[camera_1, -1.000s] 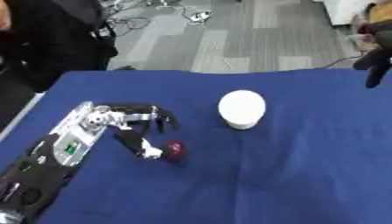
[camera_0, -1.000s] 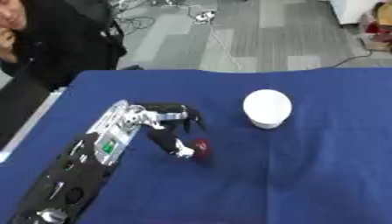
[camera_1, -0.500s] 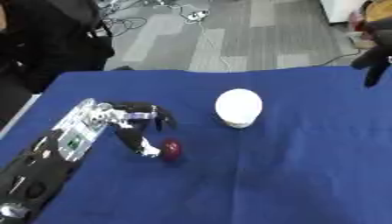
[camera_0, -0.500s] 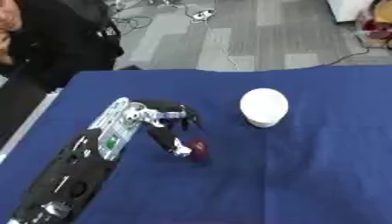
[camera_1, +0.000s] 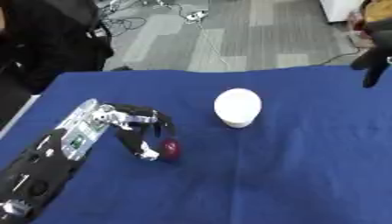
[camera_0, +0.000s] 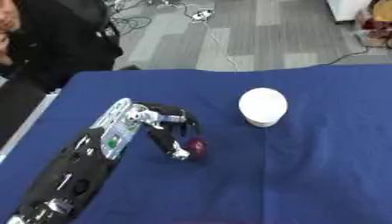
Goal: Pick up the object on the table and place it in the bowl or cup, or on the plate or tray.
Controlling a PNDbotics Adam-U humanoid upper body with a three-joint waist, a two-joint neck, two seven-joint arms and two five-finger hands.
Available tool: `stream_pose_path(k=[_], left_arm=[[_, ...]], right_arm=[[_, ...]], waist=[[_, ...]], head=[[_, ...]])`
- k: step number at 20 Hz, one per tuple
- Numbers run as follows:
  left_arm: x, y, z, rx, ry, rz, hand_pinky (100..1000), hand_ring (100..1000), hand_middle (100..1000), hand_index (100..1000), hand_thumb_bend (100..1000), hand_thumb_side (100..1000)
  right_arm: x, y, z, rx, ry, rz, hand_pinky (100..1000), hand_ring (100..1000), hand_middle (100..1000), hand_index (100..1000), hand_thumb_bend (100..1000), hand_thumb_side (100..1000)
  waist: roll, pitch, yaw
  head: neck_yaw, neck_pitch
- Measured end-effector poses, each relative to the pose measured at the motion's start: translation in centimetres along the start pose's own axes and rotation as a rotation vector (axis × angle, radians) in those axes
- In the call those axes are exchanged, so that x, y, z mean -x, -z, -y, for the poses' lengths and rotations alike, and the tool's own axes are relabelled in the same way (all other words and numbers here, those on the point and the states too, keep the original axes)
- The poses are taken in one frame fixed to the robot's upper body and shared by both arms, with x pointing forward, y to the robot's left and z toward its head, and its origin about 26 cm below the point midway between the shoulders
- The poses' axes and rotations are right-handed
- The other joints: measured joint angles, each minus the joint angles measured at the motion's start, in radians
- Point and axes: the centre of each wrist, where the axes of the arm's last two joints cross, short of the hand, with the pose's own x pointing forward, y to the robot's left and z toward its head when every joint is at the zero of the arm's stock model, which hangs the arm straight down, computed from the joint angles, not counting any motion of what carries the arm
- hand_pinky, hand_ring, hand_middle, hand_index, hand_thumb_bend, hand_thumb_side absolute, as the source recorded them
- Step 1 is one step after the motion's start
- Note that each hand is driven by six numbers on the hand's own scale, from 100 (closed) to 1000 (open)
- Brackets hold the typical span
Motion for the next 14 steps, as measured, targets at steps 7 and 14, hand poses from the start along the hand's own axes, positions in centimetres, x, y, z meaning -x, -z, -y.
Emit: stream_pose_path(k=[7,14], left_arm=[[0.26,0.09,0.23,0.01,-0.009,-0.006,401,719,868,863,240,571],[0.65,0.23,0.58,0.014,-0.018,-0.01,400,717,867,863,242,564]], right_arm=[[0.0,0.01,0.0,0.0,0.001,0.0,293,510,718,782,114,1000],[-0.01,0.25,0.05,0.001,0.0,0.008,293,509,718,782,113,1000]], waist=[[0.001,0.001,0.0],[0.002,0.006,-0.006]], head=[[0.0,0.0],[0.0,0.0]])
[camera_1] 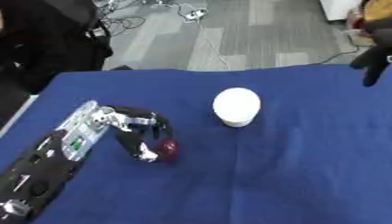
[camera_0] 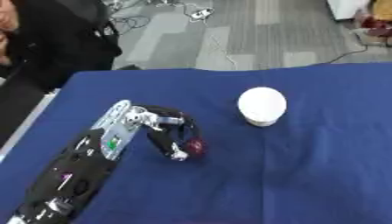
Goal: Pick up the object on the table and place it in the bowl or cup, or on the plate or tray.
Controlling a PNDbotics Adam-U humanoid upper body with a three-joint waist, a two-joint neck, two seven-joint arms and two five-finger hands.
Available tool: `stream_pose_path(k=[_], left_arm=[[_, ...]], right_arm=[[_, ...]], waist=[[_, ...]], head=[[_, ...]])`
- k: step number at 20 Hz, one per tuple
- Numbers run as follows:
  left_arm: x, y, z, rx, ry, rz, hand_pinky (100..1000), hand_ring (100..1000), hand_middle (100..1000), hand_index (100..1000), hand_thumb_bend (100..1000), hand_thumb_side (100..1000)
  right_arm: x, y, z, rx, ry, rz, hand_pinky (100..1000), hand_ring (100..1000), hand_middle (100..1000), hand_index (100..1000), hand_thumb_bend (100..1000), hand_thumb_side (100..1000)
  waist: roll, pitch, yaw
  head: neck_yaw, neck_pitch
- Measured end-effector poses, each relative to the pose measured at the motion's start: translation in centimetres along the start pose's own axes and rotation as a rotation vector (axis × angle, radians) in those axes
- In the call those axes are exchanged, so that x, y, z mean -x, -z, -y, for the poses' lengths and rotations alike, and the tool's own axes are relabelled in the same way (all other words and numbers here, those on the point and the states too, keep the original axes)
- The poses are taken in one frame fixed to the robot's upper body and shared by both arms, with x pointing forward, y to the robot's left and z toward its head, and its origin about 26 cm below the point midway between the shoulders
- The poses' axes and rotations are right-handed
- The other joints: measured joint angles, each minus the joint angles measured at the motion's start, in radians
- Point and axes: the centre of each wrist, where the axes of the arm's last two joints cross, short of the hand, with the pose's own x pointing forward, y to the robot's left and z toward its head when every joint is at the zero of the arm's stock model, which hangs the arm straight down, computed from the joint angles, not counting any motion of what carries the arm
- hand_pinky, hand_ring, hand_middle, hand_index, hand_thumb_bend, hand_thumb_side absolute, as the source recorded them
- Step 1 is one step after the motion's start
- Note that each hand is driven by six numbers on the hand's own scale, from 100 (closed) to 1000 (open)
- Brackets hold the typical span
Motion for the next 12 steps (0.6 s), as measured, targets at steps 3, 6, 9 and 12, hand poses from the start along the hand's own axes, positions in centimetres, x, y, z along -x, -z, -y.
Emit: stream_pose_path(k=[3,6,9,12], left_arm=[[0.21,0.08,0.19,0.005,-0.004,-0.004,391,710,859,858,237,549],[0.4,0.18,0.39,0.006,-0.007,-0.005,391,710,859,858,235,548],[0.6,0.26,0.58,0.009,-0.006,-0.01,391,710,860,858,237,541],[0.6,0.51,0.79,0.01,-0.007,-0.009,390,709,860,857,233,535]], right_arm=[[0.0,0.0,-0.01,0.0,0.0,0.0,293,509,718,782,112,1000],[-0.01,0.03,-0.06,0.001,0.003,0.002,294,509,718,782,111,1000],[-0.03,0.08,-0.13,0.004,0.006,0.004,294,509,718,782,111,1000],[-0.04,0.15,-0.12,0.004,0.005,0.007,294,509,718,782,111,1000]], waist=[[0.0,0.0,-0.002],[0.0,0.001,-0.005],[0.0,0.001,-0.006],[0.001,0.001,-0.007]], head=[[0.0,0.0],[0.0,0.0],[0.0,0.0],[0.0,-0.001]])
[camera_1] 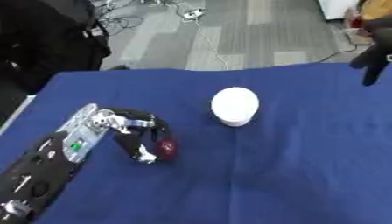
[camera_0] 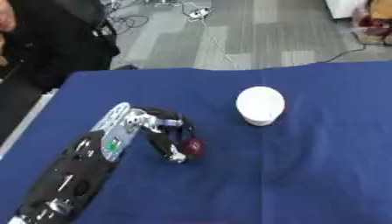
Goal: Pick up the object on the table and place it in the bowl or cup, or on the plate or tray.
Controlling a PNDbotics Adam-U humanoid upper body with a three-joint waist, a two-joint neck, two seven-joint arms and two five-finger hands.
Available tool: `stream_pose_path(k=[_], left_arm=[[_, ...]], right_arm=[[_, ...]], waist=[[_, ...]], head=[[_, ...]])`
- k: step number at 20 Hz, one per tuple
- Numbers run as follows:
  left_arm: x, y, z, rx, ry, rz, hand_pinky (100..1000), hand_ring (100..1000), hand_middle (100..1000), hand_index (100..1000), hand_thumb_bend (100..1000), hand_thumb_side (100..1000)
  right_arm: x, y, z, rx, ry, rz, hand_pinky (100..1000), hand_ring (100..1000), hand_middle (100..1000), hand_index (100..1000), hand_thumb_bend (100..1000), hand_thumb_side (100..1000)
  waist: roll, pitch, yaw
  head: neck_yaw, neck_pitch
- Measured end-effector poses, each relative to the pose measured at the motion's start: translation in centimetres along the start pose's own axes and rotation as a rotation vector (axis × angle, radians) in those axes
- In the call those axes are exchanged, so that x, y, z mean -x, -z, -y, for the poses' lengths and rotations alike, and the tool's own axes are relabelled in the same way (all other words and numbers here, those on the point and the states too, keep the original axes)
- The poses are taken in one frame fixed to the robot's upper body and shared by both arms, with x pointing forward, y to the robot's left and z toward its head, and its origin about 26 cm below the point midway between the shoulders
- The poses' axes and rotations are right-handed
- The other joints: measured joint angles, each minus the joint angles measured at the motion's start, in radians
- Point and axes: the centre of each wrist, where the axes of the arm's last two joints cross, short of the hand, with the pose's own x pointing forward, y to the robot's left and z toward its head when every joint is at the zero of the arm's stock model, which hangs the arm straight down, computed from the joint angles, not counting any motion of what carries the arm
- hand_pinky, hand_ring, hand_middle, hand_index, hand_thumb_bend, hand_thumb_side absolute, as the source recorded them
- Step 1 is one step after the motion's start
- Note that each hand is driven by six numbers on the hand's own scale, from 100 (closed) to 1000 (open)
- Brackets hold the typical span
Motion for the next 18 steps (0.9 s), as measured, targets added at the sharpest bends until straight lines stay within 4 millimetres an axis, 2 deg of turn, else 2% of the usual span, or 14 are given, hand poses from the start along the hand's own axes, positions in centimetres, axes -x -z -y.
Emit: stream_pose_path(k=[15,18], left_arm=[[0.44,0.13,0.22,-0.018,-0.038,0.003,346,669,843,844,188,470],[0.37,0.24,0.25,-0.023,-0.045,0.006,310,642,832,834,182,453]], right_arm=[[-0.05,0.16,-0.1,-0.001,0.004,0.006,294,508,718,782,111,1000],[-0.05,0.16,-0.1,-0.003,0.004,0.005,294,508,718,782,111,1000]], waist=[[0.001,0.002,-0.007],[0.002,0.002,-0.007]], head=[[-0.001,0.0],[-0.001,0.0]])
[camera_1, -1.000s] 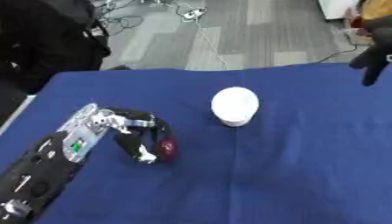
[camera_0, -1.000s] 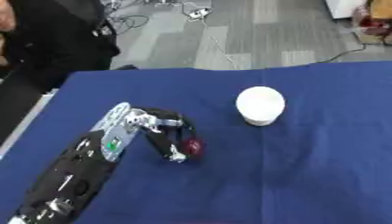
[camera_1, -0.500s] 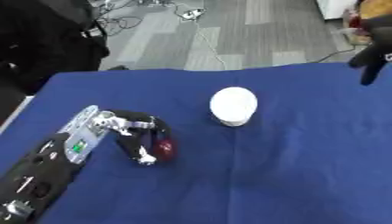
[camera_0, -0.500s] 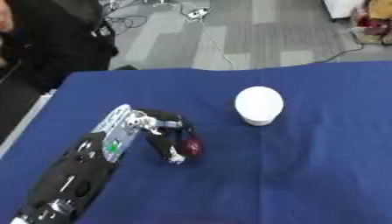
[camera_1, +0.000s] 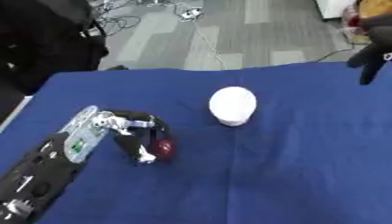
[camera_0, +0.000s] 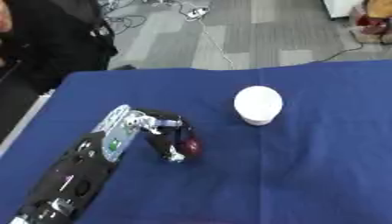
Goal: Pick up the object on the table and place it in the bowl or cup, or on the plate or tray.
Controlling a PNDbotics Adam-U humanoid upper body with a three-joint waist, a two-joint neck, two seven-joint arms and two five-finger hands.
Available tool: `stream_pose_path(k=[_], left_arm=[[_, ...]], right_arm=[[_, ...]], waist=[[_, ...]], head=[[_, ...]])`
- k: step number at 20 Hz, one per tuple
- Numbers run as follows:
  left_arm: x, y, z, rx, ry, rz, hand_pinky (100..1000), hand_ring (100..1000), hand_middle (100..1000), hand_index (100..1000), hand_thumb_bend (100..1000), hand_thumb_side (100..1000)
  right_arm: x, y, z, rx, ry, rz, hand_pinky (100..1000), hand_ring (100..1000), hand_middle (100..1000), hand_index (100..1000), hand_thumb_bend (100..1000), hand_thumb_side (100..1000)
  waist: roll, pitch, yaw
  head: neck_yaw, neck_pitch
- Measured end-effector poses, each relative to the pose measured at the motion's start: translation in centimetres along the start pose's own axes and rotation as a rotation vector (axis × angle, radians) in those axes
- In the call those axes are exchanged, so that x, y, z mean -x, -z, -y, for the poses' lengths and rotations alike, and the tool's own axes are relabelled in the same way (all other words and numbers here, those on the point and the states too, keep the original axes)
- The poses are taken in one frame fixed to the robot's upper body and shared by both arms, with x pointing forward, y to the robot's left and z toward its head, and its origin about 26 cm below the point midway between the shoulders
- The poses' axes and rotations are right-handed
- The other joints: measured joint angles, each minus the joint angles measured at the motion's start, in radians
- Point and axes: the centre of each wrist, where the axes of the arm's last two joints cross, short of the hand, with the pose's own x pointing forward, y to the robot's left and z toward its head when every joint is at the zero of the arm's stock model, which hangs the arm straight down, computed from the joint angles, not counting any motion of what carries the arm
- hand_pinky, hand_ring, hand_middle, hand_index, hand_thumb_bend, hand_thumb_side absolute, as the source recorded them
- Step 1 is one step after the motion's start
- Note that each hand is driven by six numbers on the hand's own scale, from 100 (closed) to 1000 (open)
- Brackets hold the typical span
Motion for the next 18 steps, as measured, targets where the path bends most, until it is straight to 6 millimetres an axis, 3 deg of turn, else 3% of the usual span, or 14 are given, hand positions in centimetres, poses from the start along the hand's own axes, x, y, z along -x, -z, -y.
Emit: stream_pose_path(k=[10,18], left_arm=[[0.04,0.12,0.13,-0.019,-0.01,0.0,266,600,807,812,222,441],[-0.02,0.11,-0.03,-0.026,0.044,-0.017,279,625,799,792,299,422]], right_arm=[[0.0,0.02,0.0,0.0,0.0,0.001,295,509,717,782,109,1000],[-0.03,0.18,-0.1,0.009,0.008,0.005,295,509,717,781,109,1000]], waist=[[0.004,0.0,-0.005],[0.005,0.002,-0.008]], head=[[0.0,0.0],[0.0,-0.007]])
